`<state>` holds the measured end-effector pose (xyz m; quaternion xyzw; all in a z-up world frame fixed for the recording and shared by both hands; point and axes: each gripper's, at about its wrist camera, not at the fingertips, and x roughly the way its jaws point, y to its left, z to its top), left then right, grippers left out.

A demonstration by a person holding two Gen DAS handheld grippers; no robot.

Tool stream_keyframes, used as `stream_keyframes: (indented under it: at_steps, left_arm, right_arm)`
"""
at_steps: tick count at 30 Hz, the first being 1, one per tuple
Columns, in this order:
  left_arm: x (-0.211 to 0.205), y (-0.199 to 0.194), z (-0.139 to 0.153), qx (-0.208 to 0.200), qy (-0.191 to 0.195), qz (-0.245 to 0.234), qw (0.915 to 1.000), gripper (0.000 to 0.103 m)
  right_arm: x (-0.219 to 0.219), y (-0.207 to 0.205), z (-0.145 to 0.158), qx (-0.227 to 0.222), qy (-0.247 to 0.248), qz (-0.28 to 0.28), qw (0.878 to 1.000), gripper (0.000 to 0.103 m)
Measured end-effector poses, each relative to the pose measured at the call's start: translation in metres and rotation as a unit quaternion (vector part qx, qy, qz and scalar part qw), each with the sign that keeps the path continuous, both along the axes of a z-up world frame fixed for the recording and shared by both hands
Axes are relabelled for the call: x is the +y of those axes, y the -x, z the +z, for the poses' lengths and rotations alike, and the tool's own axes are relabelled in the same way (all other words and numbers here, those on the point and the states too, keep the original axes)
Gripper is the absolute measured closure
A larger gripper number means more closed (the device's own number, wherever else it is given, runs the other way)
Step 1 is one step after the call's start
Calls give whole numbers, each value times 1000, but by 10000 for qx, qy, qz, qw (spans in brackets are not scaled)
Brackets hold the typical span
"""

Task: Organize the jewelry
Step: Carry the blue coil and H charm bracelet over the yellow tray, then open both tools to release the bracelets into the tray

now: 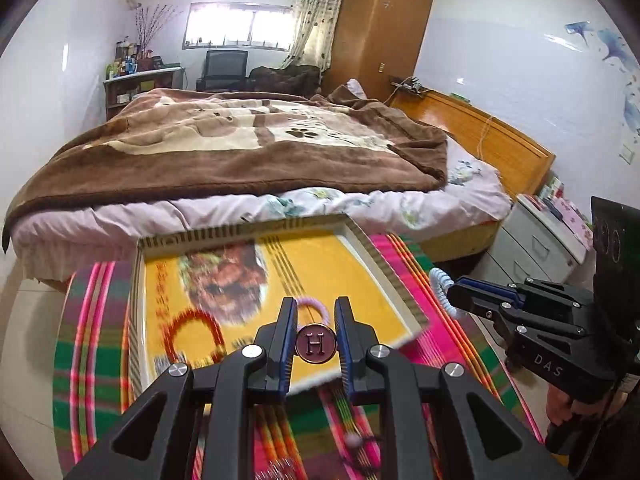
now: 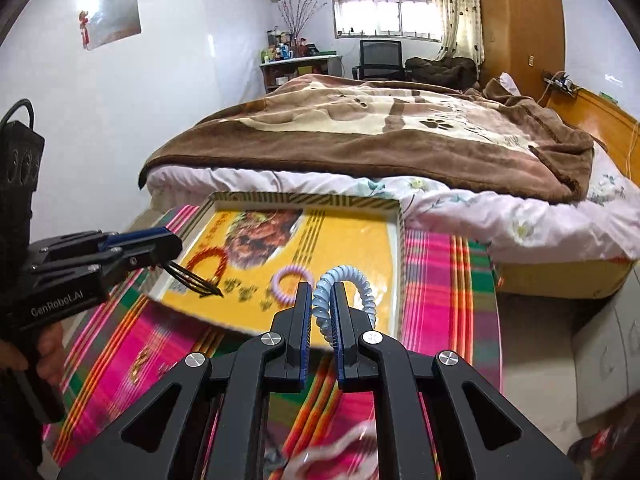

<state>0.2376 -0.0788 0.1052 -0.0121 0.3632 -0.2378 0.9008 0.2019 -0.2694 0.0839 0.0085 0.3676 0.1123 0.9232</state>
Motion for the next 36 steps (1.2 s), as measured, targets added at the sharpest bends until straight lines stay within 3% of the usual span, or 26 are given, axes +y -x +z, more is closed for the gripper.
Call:
stream_keyframes:
  at_steps: [8, 18, 34, 36]
  left_arm:
    - [-2, -68, -15, 127, -177, 137, 9997, 83]
    - [-4, -136, -65, 534, -393, 336, 9972, 83]
    - [5, -157, -107, 975, -722, 583, 9909, 82]
    - [4, -156, -108, 940, -796, 573, 9907, 72]
  right_arm:
    - [-3, -73, -25, 362, 120, -8, 9993, 93]
    - [5, -140, -69, 904, 460, 81, 9948, 93]
    - [23, -163, -99, 1299, 414, 319, 9901, 93]
    - [24, -164, -101, 1316, 397, 297, 9901, 92]
